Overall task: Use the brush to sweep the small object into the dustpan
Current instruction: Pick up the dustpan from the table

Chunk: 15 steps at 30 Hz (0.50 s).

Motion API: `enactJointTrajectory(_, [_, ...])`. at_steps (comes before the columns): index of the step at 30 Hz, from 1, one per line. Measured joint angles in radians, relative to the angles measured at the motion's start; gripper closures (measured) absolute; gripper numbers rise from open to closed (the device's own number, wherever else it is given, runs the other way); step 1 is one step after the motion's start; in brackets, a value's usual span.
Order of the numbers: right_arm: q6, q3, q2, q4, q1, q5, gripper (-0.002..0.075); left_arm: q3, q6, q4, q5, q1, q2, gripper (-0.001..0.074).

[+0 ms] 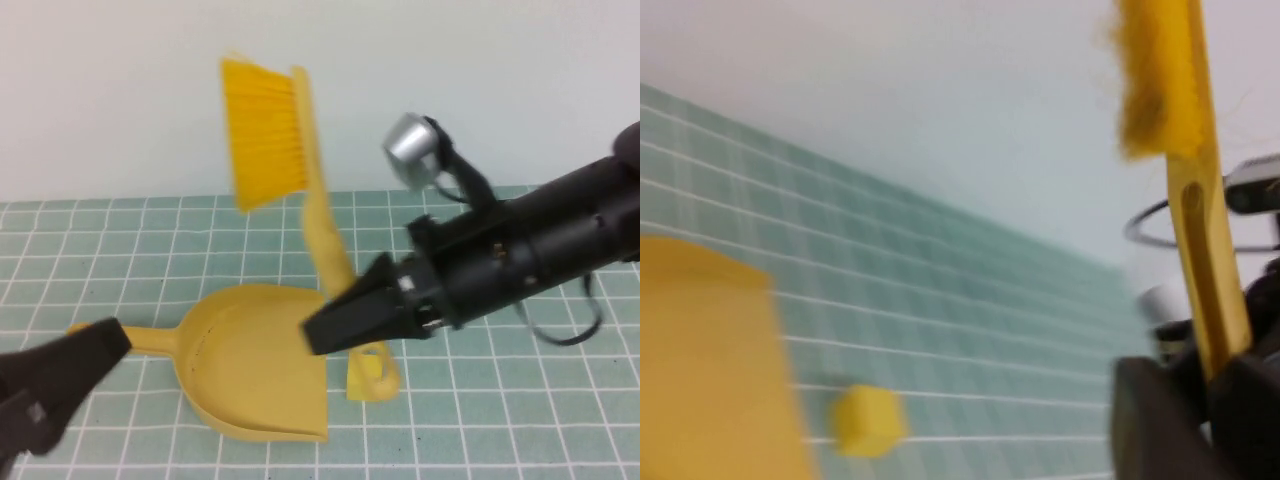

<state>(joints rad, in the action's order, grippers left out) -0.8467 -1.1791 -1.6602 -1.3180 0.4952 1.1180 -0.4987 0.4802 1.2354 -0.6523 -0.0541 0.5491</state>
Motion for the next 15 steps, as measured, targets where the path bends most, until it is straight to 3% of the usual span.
enactJointTrajectory(3, [0.066, 0.0, 0.006, 0.138, -0.055, 0.0, 0.0559, -0.117, -0.083, -0.206, -0.057, 0.0, 0.077, 0.0735])
enactJointTrajectory(9, [0.216, 0.0, 0.042, 0.448, -0.064, -0.037, 0.0559, -0.381, -0.122, -0.583, -0.244, 0.0, 0.315, 0.0735])
enactJointTrajectory(15, [0.359, 0.0, 0.055, 0.695, -0.064, -0.08, 0.0559, -0.66, -0.092, -0.794, -0.446, 0.0, 0.624, 0.0703])
